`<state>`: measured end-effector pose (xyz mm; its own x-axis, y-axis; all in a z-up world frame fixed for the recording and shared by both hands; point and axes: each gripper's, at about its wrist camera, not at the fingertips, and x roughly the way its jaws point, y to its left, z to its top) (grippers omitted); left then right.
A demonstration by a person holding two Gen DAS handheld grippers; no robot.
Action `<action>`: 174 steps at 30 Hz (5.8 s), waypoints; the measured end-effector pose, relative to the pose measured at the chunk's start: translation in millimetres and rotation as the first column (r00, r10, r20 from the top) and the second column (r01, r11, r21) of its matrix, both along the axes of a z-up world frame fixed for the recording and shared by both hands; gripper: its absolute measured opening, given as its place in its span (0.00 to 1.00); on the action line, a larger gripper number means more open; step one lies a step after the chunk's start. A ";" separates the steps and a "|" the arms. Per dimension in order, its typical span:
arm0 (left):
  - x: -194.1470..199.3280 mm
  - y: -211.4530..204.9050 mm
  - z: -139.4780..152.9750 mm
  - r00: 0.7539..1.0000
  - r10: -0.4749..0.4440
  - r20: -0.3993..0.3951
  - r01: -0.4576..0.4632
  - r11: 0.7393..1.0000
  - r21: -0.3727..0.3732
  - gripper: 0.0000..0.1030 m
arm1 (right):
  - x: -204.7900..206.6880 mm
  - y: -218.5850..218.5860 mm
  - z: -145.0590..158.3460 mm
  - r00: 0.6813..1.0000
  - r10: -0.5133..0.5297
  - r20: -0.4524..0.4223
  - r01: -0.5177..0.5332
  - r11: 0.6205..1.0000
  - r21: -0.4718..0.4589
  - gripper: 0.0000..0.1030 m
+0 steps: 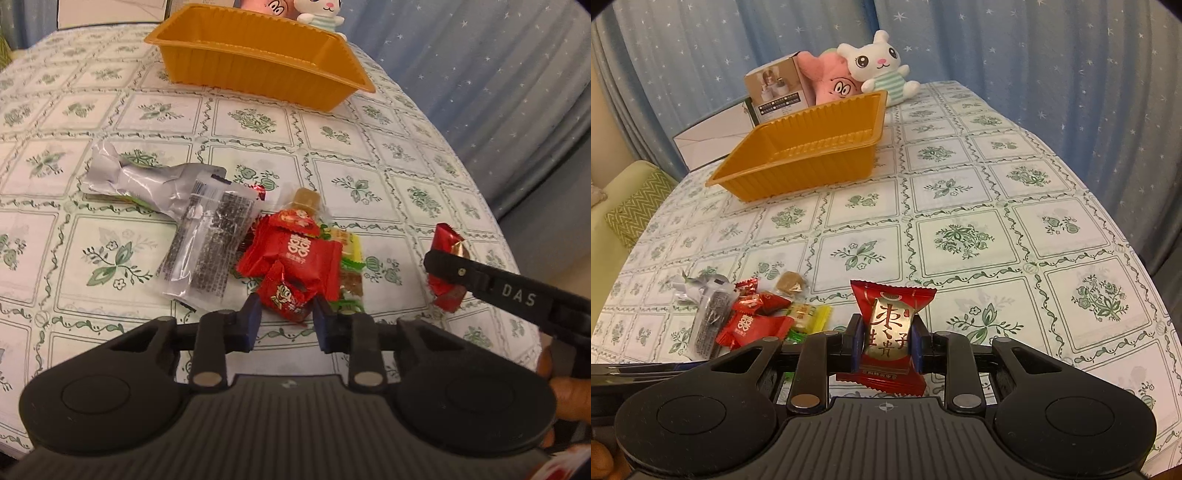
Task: Organize snacks
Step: 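Carry both red candies over the orange tray, then open both grippers to drop the red candies into the orange tray, then move both tools back to the snack pile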
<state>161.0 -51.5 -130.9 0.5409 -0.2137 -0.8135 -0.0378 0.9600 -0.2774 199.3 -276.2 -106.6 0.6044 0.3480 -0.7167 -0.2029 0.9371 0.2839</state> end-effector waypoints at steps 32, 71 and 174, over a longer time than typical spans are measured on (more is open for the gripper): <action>-16.8 -24.3 1.2 0.964 -0.242 0.107 0.203 0.937 0.284 0.20 | -0.2 19.9 9.2 0.999 0.022 0.024 -0.022 1.000 -0.012 0.25; 167.9 81.1 80.0 0.929 -0.118 0.350 0.047 0.978 0.203 0.20 | 166.3 84.4 64.2 0.976 0.027 0.215 -0.033 0.999 0.025 0.25; -35.1 62.3 27.1 0.955 -0.046 0.294 -0.018 0.977 0.211 0.75 | -49.8 26.4 18.7 0.978 -0.144 0.154 0.134 0.988 0.073 0.69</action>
